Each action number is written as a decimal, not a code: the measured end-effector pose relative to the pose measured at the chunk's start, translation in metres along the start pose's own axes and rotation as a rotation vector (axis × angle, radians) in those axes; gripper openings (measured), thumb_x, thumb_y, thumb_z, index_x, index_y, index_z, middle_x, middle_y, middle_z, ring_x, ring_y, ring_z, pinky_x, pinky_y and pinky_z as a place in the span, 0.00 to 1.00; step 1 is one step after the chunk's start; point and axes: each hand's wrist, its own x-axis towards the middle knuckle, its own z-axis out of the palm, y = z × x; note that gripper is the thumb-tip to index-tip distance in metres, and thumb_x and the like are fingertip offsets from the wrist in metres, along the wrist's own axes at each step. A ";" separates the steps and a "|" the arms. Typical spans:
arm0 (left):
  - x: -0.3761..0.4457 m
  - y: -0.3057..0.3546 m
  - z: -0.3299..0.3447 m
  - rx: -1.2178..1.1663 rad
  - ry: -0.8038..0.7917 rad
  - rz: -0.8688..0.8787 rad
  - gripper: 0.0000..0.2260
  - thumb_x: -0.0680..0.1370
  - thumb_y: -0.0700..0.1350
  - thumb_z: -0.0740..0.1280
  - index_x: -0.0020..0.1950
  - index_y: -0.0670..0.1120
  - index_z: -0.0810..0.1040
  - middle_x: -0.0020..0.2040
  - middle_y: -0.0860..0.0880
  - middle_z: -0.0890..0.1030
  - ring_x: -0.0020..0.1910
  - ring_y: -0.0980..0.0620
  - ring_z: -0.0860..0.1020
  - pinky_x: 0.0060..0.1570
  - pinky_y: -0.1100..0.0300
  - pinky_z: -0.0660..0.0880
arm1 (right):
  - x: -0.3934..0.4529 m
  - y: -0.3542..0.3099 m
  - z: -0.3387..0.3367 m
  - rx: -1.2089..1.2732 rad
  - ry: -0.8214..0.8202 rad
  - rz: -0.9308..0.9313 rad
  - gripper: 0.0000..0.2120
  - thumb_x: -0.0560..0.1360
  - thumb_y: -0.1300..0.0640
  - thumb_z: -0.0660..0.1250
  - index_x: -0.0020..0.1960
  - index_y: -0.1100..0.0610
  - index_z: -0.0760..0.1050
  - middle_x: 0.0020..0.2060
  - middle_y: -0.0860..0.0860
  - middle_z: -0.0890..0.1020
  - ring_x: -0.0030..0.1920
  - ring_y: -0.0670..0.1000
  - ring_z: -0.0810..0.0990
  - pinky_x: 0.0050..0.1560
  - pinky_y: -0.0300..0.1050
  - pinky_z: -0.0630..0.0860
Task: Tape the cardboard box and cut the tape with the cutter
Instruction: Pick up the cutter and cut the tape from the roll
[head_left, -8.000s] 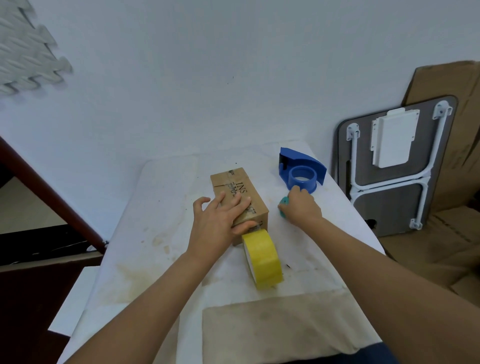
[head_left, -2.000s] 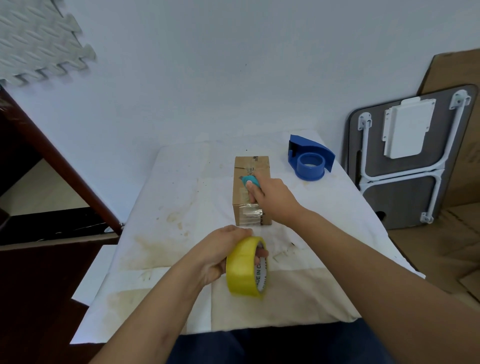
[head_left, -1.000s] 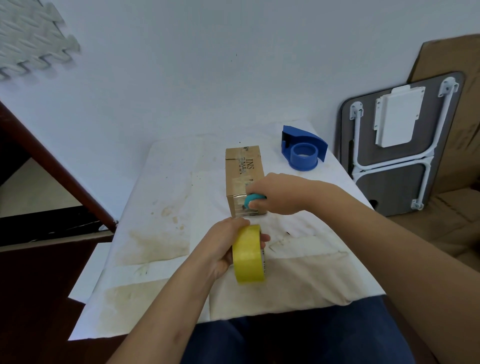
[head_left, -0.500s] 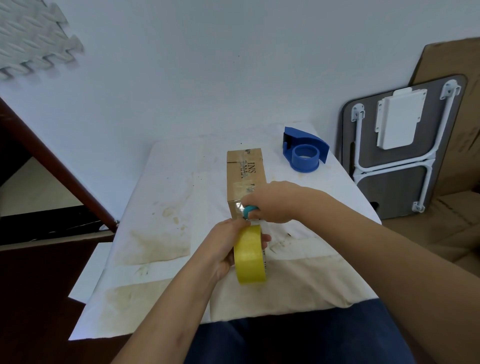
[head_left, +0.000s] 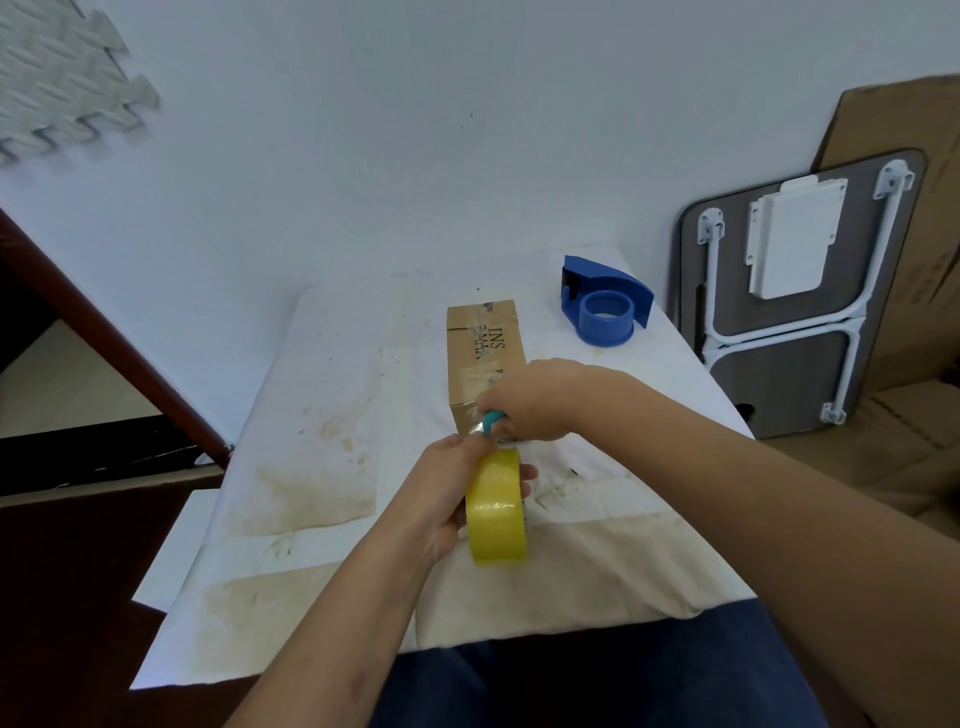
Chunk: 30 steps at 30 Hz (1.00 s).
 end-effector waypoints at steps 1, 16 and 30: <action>0.000 0.000 0.000 0.000 -0.001 -0.001 0.11 0.80 0.42 0.65 0.59 0.38 0.75 0.46 0.34 0.85 0.32 0.45 0.83 0.40 0.52 0.81 | 0.001 0.000 0.000 -0.009 -0.001 0.000 0.15 0.81 0.53 0.57 0.66 0.52 0.70 0.57 0.52 0.77 0.47 0.50 0.71 0.45 0.45 0.67; -0.008 0.011 -0.013 0.035 -0.067 -0.088 0.17 0.80 0.39 0.62 0.67 0.33 0.70 0.48 0.31 0.84 0.33 0.44 0.82 0.34 0.57 0.81 | 0.001 0.002 0.002 -0.020 0.078 0.019 0.13 0.80 0.53 0.59 0.63 0.51 0.73 0.52 0.52 0.78 0.46 0.52 0.71 0.55 0.50 0.74; -0.004 0.012 -0.011 0.125 -0.096 -0.069 0.11 0.79 0.39 0.63 0.60 0.37 0.74 0.48 0.32 0.84 0.44 0.39 0.81 0.41 0.54 0.82 | 0.008 0.006 0.002 -0.075 -0.003 0.018 0.13 0.79 0.56 0.60 0.62 0.55 0.75 0.53 0.52 0.78 0.53 0.54 0.76 0.52 0.47 0.65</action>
